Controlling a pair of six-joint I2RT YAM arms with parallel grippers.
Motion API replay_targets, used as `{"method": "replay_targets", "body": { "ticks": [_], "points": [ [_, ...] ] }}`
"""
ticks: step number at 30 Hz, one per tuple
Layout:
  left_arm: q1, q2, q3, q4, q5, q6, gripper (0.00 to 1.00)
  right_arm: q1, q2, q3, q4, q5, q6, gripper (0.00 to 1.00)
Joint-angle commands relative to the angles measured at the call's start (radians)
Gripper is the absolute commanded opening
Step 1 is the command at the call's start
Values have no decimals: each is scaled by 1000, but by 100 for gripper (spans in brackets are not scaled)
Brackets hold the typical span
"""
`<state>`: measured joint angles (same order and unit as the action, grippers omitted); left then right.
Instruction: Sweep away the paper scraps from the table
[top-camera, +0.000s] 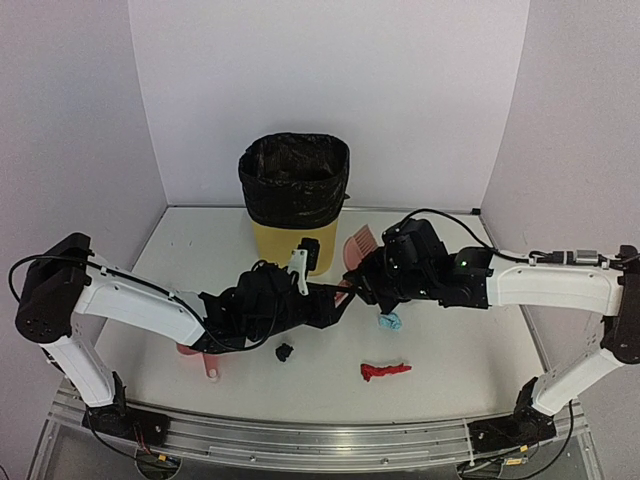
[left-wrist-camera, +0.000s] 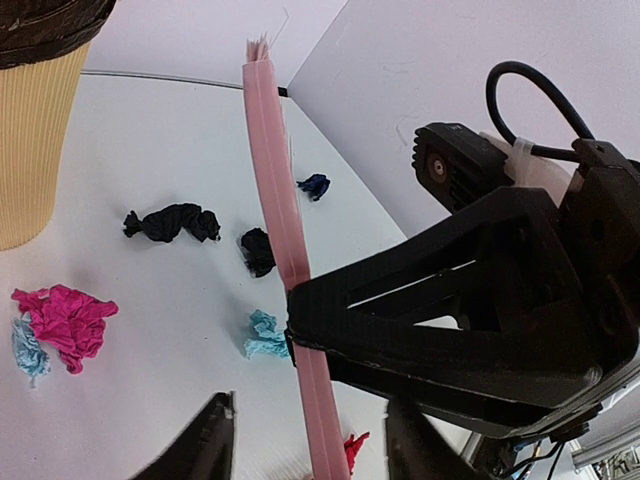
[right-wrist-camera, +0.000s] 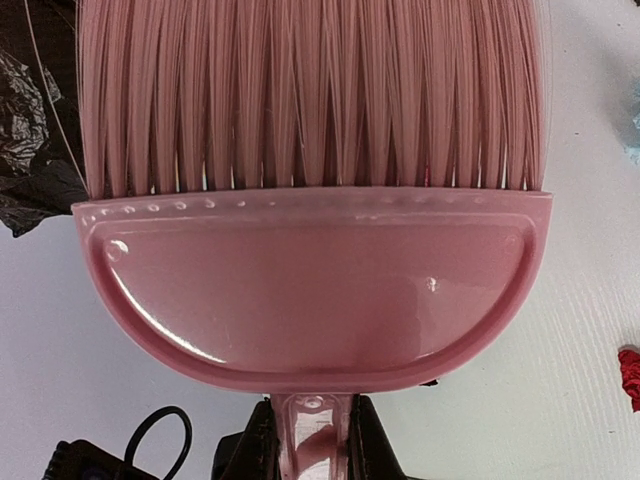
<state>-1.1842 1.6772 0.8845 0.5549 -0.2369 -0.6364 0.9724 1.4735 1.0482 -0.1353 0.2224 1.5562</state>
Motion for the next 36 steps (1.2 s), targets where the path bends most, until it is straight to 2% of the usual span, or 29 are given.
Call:
{"method": "replay_targets", "body": {
  "ticks": [1,14,22,24,29,32,36],
  "points": [
    [-3,-6,34,42,-7,-10,39,13,8,45,48,24,25,0],
    [-3,-48,-12,77,-24,-35,35,13,-2,27,48,29,-3,0],
    [-3,-57,-2,59,-23,-24,11,13,-9,25,48,26,-15,0],
    [-3,-55,7,44,-29,-25,1,13,-7,27,48,23,-18,0],
    [-3,-89,13,-18,-54,-18,0,13,-25,6,43,38,-50,1],
    [-2,-151,26,-170,-101,-21,0,13,-76,-33,-6,90,-104,20],
    [-2,-250,65,-503,-148,-87,0,14,-172,-76,-162,189,-227,54]
  ]
}}
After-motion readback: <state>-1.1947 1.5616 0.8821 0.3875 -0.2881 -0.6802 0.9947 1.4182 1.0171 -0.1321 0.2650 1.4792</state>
